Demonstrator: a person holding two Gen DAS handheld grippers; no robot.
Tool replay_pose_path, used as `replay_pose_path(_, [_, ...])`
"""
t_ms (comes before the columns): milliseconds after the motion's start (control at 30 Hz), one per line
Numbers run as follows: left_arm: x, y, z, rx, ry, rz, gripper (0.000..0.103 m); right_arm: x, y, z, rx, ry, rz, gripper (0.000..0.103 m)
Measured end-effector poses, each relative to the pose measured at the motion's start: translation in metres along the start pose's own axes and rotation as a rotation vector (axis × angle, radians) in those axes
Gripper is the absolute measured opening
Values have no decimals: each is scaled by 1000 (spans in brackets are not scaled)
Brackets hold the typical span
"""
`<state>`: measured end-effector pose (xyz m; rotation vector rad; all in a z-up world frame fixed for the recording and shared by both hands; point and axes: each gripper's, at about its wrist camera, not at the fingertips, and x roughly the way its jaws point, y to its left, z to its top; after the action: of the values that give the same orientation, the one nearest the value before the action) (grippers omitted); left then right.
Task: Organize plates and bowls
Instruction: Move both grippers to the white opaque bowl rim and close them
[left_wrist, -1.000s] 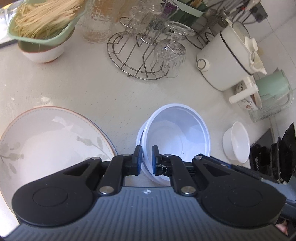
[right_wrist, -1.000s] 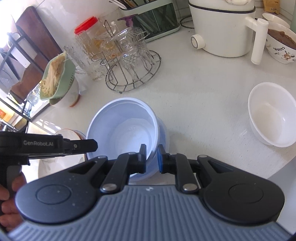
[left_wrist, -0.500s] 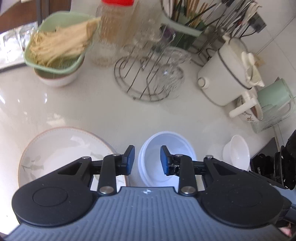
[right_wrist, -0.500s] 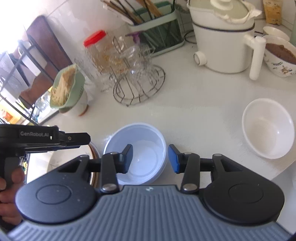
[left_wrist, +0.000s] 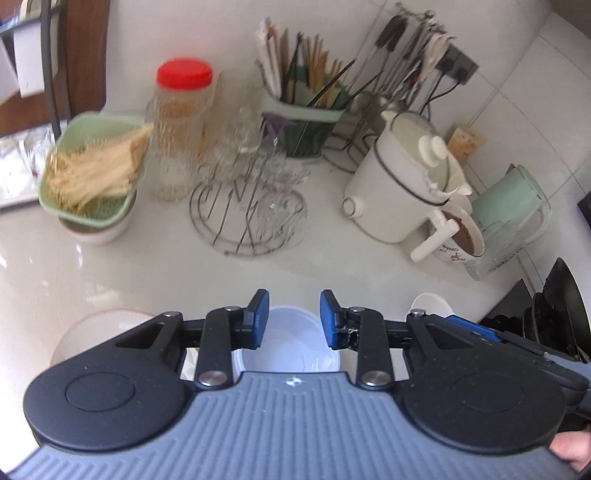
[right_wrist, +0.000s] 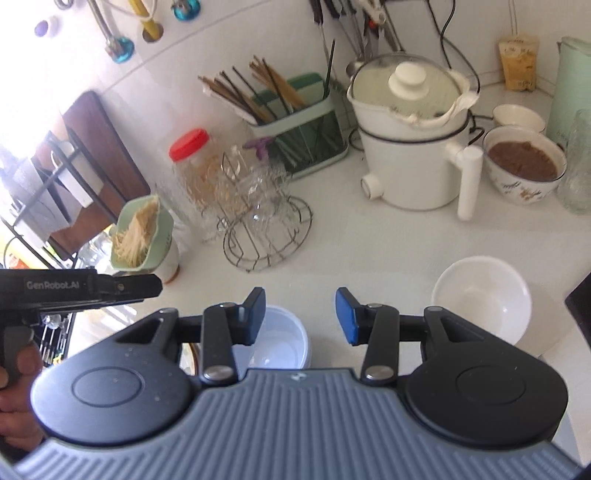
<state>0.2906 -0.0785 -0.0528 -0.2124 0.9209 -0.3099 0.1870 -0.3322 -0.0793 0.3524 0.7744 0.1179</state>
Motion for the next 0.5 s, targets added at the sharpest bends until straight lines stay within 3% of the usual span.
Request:
replay_pose_path(233, [-9, -19, -9, 8, -45, -3, 37, -19, -10, -2, -10, -51, -28, 45])
replay_pose_path(500, [4, -48, -11, 59, -54, -74, 38, -35, -25, -4, -12, -103, -69, 45])
